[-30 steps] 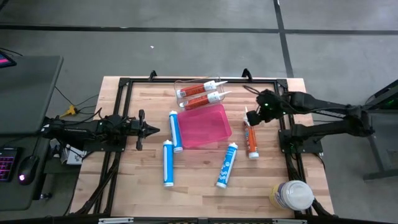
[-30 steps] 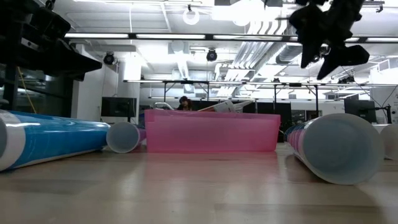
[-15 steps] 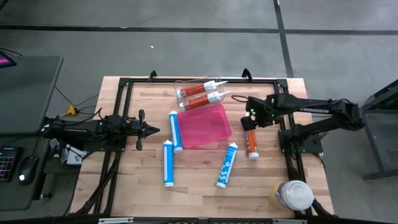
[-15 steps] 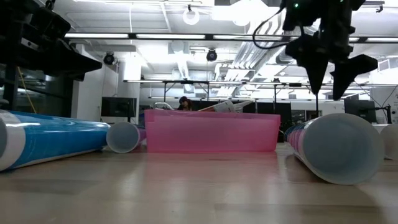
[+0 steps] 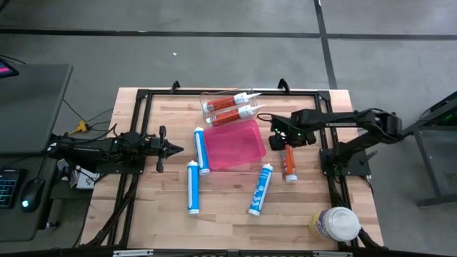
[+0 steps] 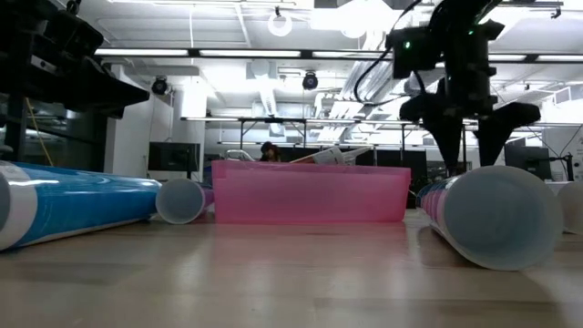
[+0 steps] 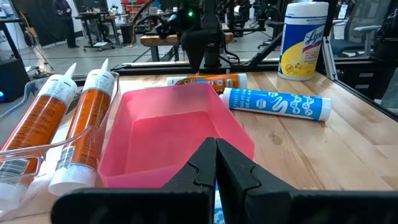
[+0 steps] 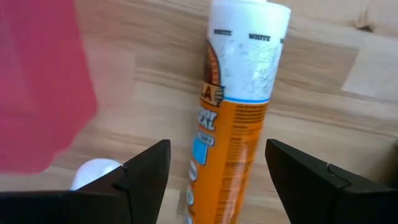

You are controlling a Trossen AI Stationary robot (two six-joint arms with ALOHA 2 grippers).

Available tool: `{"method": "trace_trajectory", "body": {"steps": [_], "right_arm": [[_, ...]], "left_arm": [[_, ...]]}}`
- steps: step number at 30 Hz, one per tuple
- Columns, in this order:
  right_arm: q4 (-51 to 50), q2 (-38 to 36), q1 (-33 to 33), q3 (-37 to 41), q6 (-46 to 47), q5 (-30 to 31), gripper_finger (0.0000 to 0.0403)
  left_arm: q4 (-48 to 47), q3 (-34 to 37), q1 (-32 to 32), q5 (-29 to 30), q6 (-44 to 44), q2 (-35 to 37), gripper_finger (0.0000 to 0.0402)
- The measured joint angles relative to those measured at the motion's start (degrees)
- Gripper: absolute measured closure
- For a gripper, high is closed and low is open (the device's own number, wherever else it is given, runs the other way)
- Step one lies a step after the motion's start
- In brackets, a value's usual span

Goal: Pick & place silicon tubes, Sealant and Lysol wipes
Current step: Put the orange sealant into the transparent bin

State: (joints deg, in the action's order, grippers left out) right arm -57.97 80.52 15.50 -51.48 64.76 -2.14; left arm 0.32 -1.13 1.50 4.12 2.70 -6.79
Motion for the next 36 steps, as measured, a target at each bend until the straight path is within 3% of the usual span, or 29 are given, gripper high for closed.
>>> {"method": "trace_trajectory", "body": {"steps": [18, 28, 36], "right_arm": [[2.3, 8.8, 3.8, 0.0, 1.0, 0.1, 0.0143], [2.8, 9.6, 5.9, 0.1, 0.8, 0.8, 0.0143], [11.1, 9.6, 6.3, 5.1, -0.3, -1.4, 0.0143]], "left_arm": [[0.0, 0.0, 0.0, 0.0, 0.0, 0.0, 0.0401], [0.0, 0.0, 0.0, 0.0, 0.0, 0.0, 0.0401], [0.0, 0.0, 0.0, 0.0, 0.0, 0.0, 0.0401]]}}
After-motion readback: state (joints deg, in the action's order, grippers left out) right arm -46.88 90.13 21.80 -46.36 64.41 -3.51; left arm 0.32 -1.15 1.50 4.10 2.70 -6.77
